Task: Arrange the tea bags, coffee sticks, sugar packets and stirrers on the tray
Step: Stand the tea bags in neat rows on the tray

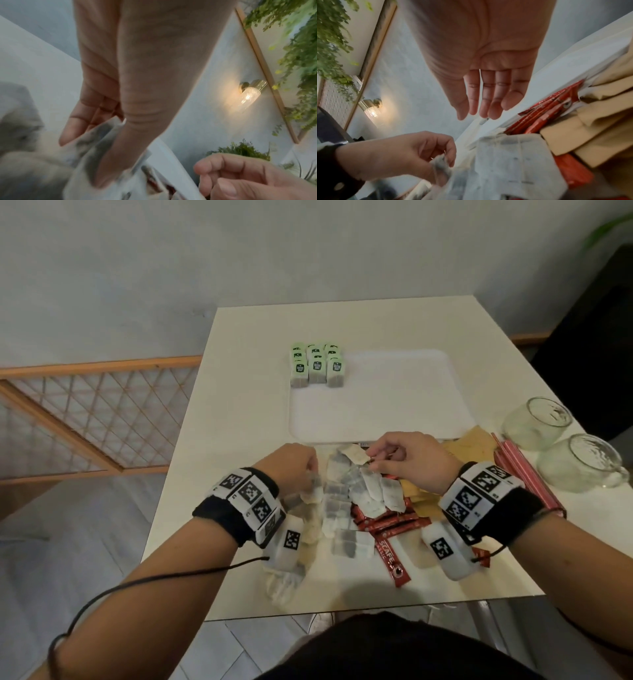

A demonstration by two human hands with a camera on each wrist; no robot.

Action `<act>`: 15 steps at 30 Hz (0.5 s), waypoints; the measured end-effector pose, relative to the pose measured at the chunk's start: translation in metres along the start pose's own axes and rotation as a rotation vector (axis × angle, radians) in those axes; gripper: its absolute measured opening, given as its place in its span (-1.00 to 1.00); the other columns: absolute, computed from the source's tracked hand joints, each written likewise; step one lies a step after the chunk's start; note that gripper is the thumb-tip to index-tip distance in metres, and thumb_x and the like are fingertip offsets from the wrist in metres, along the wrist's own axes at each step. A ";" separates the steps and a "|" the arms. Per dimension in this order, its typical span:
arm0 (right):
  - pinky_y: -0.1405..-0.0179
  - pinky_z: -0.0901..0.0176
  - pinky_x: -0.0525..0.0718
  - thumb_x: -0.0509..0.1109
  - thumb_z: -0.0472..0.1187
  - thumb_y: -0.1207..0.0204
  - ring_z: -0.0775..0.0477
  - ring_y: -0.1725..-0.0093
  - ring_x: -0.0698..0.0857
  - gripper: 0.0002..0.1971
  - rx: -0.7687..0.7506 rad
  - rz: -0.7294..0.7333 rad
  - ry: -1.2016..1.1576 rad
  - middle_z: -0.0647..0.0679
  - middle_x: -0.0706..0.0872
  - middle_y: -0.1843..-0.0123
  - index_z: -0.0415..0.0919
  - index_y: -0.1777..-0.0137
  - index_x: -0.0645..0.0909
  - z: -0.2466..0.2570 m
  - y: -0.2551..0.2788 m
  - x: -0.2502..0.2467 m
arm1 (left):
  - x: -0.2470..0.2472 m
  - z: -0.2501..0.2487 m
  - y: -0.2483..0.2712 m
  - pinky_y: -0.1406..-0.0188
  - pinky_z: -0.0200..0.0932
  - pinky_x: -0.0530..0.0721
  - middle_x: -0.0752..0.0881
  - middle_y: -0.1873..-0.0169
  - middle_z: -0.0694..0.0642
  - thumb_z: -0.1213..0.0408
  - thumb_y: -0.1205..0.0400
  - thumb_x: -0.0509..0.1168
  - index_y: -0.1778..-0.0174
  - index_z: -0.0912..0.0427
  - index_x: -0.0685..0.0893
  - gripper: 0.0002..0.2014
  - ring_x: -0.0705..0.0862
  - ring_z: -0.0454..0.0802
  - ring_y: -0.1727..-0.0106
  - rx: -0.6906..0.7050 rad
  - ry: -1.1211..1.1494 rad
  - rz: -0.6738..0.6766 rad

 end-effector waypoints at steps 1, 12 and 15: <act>0.11 0.19 0.68 0.58 -0.04 -0.41 0.24 0.32 0.62 -0.81 0.000 -0.020 -0.015 0.15 0.73 0.17 0.07 -0.02 0.72 0.000 0.002 -0.002 | -0.005 0.001 0.002 0.09 -0.24 0.55 0.69 -0.06 0.06 0.27 -0.58 0.39 -0.05 0.11 0.64 -0.85 0.64 -0.02 -0.03 0.012 0.068 -0.055; 0.17 -0.07 0.66 0.50 -0.11 -0.51 0.09 0.32 0.63 -0.86 -0.083 -0.111 -0.247 0.07 0.67 0.40 -0.08 0.21 0.63 0.018 0.011 -0.005 | -0.016 -0.058 -0.003 0.09 -0.01 0.83 0.70 0.00 0.23 0.28 -0.56 0.51 -0.12 0.32 0.61 -0.68 0.75 0.02 0.12 0.145 0.965 -0.217; 0.12 -0.23 0.76 0.41 -0.17 -0.60 -0.03 0.31 0.73 -0.84 -0.005 -0.182 -0.314 -0.04 0.72 0.32 -0.22 0.17 0.62 0.006 0.012 -0.013 | -0.010 -0.064 -0.015 0.05 -0.04 0.82 0.71 -0.10 0.25 0.13 -0.60 0.47 -0.18 0.25 0.63 -0.66 0.76 -0.03 0.05 0.121 0.953 -0.178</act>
Point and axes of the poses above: each hand's wrist, its own y-axis away from the middle knuckle, its own x-axis out of the palm, z = x × y, the point moved 3 cm from there along -y, towards the middle knuckle
